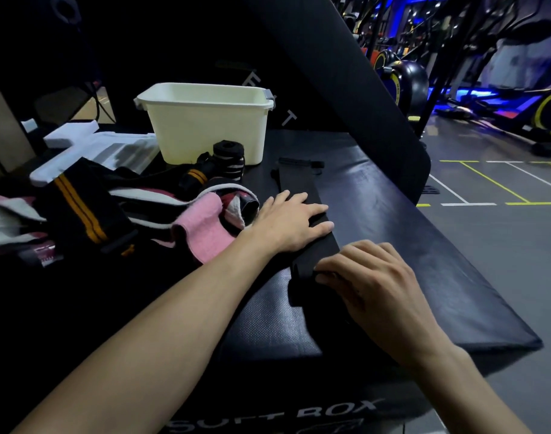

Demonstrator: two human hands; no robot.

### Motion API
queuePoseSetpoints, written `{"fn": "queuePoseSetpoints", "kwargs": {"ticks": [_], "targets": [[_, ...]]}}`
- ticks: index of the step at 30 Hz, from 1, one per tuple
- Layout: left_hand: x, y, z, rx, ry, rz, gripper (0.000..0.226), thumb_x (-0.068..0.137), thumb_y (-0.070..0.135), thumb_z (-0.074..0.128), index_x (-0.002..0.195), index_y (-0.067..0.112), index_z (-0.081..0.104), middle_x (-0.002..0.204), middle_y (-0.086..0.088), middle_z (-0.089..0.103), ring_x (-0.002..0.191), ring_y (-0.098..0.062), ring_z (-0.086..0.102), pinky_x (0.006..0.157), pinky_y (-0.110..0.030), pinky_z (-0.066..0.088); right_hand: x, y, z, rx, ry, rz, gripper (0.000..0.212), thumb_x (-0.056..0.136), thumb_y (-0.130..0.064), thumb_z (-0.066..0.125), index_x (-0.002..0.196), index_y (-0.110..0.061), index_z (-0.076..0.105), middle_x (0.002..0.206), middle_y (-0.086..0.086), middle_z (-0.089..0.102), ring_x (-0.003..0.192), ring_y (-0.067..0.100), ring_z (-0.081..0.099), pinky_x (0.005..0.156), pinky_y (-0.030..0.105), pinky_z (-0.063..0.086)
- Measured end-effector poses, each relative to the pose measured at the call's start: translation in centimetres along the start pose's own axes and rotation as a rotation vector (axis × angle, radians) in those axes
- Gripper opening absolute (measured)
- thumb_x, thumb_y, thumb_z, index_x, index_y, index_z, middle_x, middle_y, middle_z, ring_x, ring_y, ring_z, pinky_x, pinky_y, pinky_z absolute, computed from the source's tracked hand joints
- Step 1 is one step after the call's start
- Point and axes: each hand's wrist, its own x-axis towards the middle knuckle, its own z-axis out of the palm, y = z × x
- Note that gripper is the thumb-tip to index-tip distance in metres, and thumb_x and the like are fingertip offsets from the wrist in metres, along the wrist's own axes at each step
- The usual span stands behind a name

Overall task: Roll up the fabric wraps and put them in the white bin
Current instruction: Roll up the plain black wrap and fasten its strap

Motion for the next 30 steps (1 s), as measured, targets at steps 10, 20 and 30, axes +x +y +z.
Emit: {"fn": "queuePoseSetpoints", "kwargs": {"ticks": [10,20,30], "targets": [[0.1,0.0,-0.1,-0.01,0.012,0.006,0.06,0.097,0.073,0.039,0.152,0.05,0.037,0.169,0.002,0.024,0.157,-0.03,0.013,0.126,-0.05,0.013,-0.5,1.1,0.2,0.128,-0.177,0.091,0.045,0.09,-0.045,0.055,0.132,-0.031,0.063,0.126,-0.017,0.062,0.111,0.012,0.059,0.084,0.036,0.05],[0.4,-0.6,0.2,-0.111,0.042,0.244,0.028,0.1,0.057,0.051,0.125,0.051,0.06,0.16,0.006,0.036,0.15,-0.025,0.026,0.119,-0.053,0.027,0.3,0.5,-0.7,0.093,-0.271,0.037,0.038,0.094,-0.041,0.053,0.13,-0.031,0.06,0.119,-0.019,0.065,0.103,0.012,0.063,0.084,0.037,0.045],[-0.3,-0.4,-0.4,-0.126,0.047,0.229,0.026,0.094,0.063,0.057,0.115,0.048,0.064,0.149,0.015,0.046,0.138,-0.021,0.039,0.101,-0.041,0.035,1.8,0.5,-1.9,0.218,-0.417,0.13,0.027,0.093,-0.04,0.066,0.113,-0.046,0.049,0.091,-0.024,0.059,0.083,-0.011,0.046,0.082,0.027,0.036]]}}
